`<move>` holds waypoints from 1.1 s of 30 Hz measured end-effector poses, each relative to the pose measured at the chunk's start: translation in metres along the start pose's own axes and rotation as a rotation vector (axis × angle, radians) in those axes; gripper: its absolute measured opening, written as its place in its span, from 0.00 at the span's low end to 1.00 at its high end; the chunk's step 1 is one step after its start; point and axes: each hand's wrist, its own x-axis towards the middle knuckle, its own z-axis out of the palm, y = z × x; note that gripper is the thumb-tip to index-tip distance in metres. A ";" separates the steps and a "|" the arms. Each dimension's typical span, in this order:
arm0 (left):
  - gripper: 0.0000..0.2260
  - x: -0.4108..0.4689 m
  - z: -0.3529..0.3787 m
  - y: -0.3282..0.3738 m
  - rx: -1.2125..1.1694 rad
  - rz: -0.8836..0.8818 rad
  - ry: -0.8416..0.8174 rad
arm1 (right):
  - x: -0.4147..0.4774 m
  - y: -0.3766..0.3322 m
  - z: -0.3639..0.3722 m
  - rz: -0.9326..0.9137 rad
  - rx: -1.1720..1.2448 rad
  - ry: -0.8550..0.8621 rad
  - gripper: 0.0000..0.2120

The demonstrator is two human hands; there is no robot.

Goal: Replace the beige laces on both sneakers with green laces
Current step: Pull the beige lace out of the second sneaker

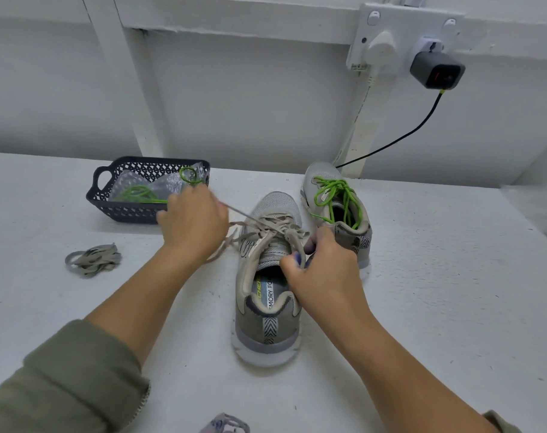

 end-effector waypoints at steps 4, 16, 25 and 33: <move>0.15 -0.003 -0.001 0.003 -0.088 0.351 -0.163 | 0.001 -0.001 0.000 -0.017 -0.030 0.000 0.08; 0.06 -0.012 0.010 0.003 -0.060 0.129 0.137 | -0.001 -0.003 0.000 -0.054 -0.069 -0.004 0.08; 0.16 -0.002 -0.008 0.006 0.249 -0.192 -0.012 | -0.001 -0.003 -0.002 -0.060 -0.095 0.000 0.08; 0.04 0.004 -0.001 0.013 -0.270 0.563 -0.501 | -0.001 -0.003 -0.001 -0.067 -0.093 0.003 0.08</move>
